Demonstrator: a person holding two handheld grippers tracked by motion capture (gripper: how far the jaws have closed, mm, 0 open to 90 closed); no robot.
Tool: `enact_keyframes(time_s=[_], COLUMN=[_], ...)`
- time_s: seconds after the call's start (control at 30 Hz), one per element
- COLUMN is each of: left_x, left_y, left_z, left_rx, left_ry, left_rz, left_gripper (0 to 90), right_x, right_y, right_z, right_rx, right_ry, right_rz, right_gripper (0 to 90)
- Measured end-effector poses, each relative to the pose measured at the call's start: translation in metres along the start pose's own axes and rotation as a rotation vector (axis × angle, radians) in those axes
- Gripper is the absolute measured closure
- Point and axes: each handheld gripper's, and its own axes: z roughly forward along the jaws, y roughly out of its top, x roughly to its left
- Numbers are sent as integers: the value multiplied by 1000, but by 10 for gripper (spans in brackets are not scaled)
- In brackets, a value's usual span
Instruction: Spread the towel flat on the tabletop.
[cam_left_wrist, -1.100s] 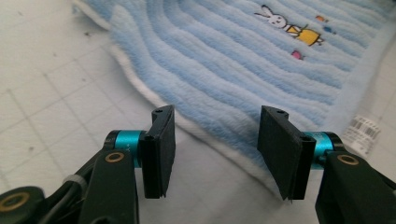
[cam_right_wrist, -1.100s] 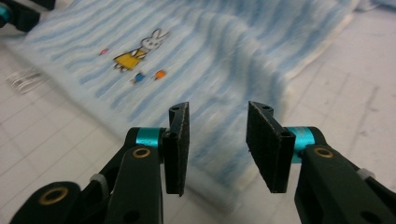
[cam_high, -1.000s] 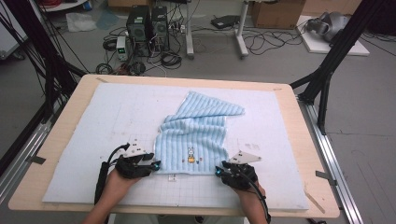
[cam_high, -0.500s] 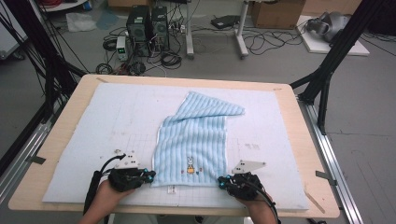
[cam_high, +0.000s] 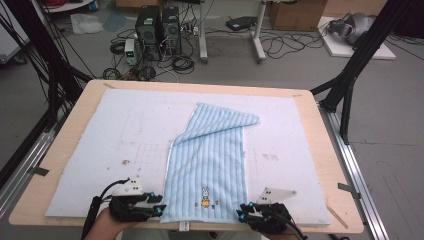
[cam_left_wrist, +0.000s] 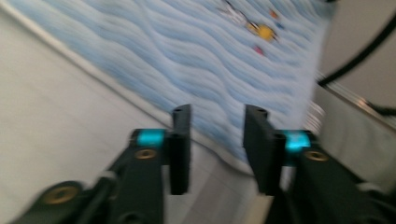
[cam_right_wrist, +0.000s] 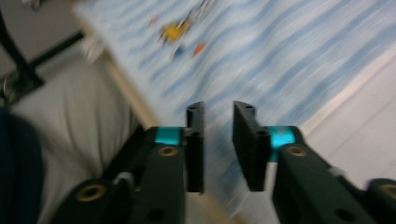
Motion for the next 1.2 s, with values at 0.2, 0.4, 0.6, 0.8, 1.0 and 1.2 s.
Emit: enact_keyframes(time_s=[0.2, 0.4, 0.6, 0.8, 1.0, 1.2], left_x=[21, 41, 57, 74, 88, 104], left_y=[20, 45, 60, 68, 82, 95], left_z=[-4, -2, 0, 6, 14, 28], left_rx=[-114, -159, -161, -163, -163, -177], left_ry=[70, 123, 149, 158, 171, 213], left_rz=[-50, -64, -75, -106, -109, -93], left_gripper=[506, 486, 486, 486, 482, 479], right_x=[-15, -31, -30, -33, -35, -46], right_y=[26, 49, 50, 39, 25, 34], right_z=[14, 46, 57, 36, 20, 14], right_rx=[-71, -57, 54, 127, 134, 14], right_ry=[-117, -212, -202, -65, -23, -56], right_rz=[11, 14, -62, -90, -62, 2], right_gripper=[569, 543, 856, 876, 852, 602])
